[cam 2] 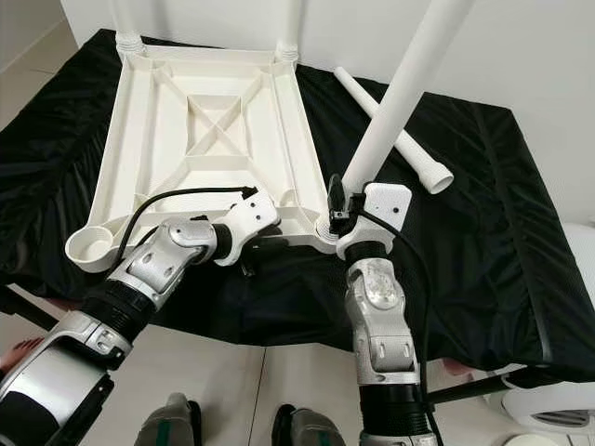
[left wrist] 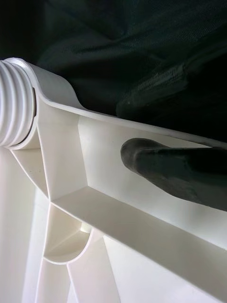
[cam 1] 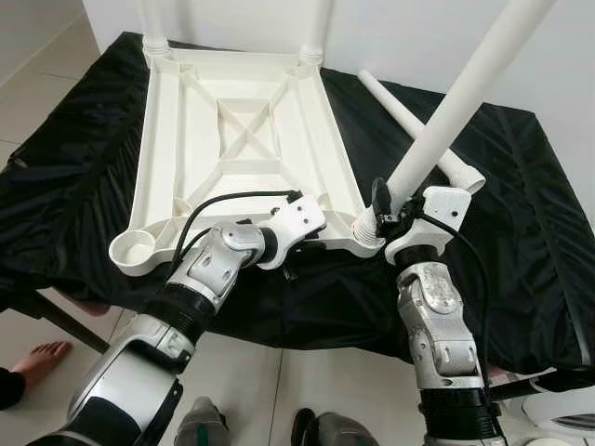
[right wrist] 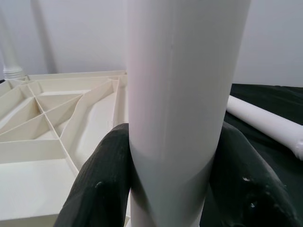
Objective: Building children table
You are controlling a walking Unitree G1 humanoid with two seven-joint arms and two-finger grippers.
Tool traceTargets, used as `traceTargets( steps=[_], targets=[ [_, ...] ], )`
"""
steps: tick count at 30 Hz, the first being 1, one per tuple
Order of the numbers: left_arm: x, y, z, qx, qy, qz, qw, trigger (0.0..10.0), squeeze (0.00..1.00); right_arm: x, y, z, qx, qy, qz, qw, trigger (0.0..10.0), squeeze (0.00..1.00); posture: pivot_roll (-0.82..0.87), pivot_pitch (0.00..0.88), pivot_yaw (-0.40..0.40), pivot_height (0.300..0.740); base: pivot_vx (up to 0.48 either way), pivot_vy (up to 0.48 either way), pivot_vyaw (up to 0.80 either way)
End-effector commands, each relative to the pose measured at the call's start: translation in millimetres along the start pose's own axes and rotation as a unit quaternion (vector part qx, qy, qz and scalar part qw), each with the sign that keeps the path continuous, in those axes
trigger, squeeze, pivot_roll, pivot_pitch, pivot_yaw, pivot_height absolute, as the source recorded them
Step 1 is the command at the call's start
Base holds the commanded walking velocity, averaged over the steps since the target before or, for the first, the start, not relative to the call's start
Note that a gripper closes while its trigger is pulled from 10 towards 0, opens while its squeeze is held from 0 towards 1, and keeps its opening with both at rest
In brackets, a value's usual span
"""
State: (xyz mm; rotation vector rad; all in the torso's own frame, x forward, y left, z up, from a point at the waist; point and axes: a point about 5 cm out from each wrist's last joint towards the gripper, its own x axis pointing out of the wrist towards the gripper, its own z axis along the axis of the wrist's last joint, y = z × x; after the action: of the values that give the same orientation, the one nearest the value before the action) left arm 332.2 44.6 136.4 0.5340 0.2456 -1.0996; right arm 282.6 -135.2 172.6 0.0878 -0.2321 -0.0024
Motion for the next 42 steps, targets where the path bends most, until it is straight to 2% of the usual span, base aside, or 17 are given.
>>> traceTargets(
  steps=[1, 11, 24, 37, 42],
  targets=[
    [-0.1, -2.8, -8.8, -0.009, 0.020, -0.027, 0.999, 10.0, 0.00, -7.1, -5.2, -21.5, -0.005, 0.059, -0.015, 0.998, 10.0, 0.00, 0.05, 0.104, -0.085, 0.740, 0.000, 0.000, 0.00],
    [-2.2, -2.4, -8.2, -0.006, 0.021, -0.030, 0.999, 10.0, 0.00, -6.0, -6.5, -23.0, -0.001, 0.060, -0.064, 0.996, 10.0, 0.00, 0.06, 0.111, -0.070, 0.740, 0.000, 0.000, 0.00],
    [-0.4, -2.4, -4.5, 0.000, 0.020, -0.037, 0.999, 10.0, 0.00, -1.7, -9.8, -20.2, -0.028, 0.045, -0.135, 0.989, 10.0, 0.00, 0.06, 0.110, -0.053, 0.740, 0.000, 0.000, 0.00],
    [-0.5, -3.3, -3.5, 0.000, 0.018, -0.036, 0.999, 10.0, 0.00, -6.3, -5.5, -21.3, -0.035, 0.044, -0.140, 0.989, 10.0, 0.00, 0.06, 0.105, -0.064, 0.740, 0.000, 0.000, 0.00],
    [-0.1, -3.5, -2.8, -0.001, 0.015, -0.035, 0.999, 10.0, 0.00, -9.9, -11.9, -24.1, -0.050, 0.045, -0.134, 0.989, 10.0, 0.00, 0.05, 0.103, -0.067, 0.740, 0.000, 0.000, 0.00]
  ],
)
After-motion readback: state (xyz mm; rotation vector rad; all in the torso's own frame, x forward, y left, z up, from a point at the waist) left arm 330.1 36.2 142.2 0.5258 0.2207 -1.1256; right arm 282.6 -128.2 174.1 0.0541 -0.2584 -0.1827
